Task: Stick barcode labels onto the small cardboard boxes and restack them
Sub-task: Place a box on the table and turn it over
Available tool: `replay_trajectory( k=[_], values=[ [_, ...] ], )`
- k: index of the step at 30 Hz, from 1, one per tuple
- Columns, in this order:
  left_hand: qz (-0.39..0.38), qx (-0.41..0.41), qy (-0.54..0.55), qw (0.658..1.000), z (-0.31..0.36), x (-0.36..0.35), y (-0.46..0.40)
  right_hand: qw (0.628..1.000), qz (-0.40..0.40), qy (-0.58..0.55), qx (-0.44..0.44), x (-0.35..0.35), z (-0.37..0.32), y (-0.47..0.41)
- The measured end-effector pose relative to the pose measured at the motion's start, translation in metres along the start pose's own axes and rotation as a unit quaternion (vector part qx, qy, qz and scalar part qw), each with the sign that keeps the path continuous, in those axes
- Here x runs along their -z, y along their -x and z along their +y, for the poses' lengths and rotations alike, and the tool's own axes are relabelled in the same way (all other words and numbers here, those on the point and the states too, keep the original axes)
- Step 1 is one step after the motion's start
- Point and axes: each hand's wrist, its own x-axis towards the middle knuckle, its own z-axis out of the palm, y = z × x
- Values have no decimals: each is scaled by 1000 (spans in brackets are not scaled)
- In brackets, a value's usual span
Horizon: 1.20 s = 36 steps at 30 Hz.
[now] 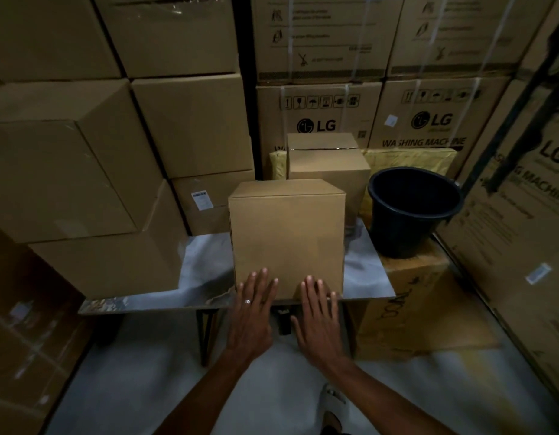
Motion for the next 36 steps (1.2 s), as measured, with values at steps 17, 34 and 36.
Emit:
replay_trajectory(
  k=[17,34,36],
  values=[
    [124,17,109,986,1,55,-64,977,177,-107,56,92,-22,-99],
    [100,17,-15,995,1,34,-50,996,78,35,-6,81,-8,-77],
    [134,4,-20,991,5,26,-34,993,113,21,-2,78,-11,-59]
  ],
)
